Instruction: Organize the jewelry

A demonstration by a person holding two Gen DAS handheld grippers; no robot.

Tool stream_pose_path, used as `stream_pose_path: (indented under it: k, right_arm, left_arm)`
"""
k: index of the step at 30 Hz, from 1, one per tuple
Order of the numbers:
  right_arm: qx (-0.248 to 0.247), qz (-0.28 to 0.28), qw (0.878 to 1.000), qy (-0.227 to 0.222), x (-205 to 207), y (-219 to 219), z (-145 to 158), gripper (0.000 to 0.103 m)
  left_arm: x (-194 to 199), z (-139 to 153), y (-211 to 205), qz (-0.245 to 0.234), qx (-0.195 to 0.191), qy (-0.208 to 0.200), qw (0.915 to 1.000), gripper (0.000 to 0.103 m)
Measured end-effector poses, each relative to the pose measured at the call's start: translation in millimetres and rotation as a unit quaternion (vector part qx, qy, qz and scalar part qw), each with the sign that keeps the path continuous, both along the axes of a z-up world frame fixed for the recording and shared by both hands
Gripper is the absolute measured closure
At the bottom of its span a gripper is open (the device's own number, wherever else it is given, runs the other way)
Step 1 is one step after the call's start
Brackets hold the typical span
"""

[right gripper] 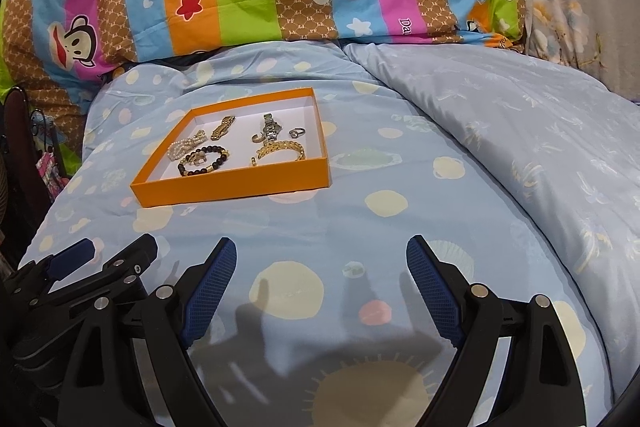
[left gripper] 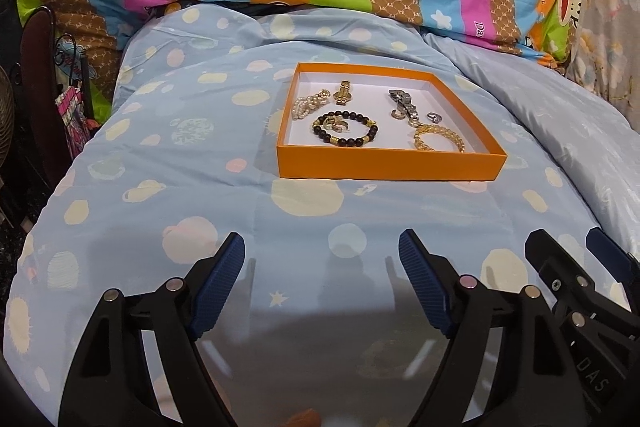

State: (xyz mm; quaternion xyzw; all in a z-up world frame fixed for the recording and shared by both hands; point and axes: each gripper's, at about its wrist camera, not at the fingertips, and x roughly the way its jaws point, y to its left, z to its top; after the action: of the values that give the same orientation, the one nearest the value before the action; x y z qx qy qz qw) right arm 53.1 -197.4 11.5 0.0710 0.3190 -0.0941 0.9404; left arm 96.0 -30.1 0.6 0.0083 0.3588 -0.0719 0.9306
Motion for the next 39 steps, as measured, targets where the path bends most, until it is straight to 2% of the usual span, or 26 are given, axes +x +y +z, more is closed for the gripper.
stream_pose_path:
  k: [22,39]
  right_arm:
    - [0.0,0.001,1.0,-0.001,-0.9,1.0,0.9,0.017]
    - [0.0,0.002,1.0,0.001,0.4,2.2,-0.1,0.017]
  left_arm:
    - [1.9,0.4,0.4,-0.005,-0.008,0.006,0.9999,0.026]
    - [1.6,0.6,0.6,0.003,0.001,0.004,1.0,0.025]
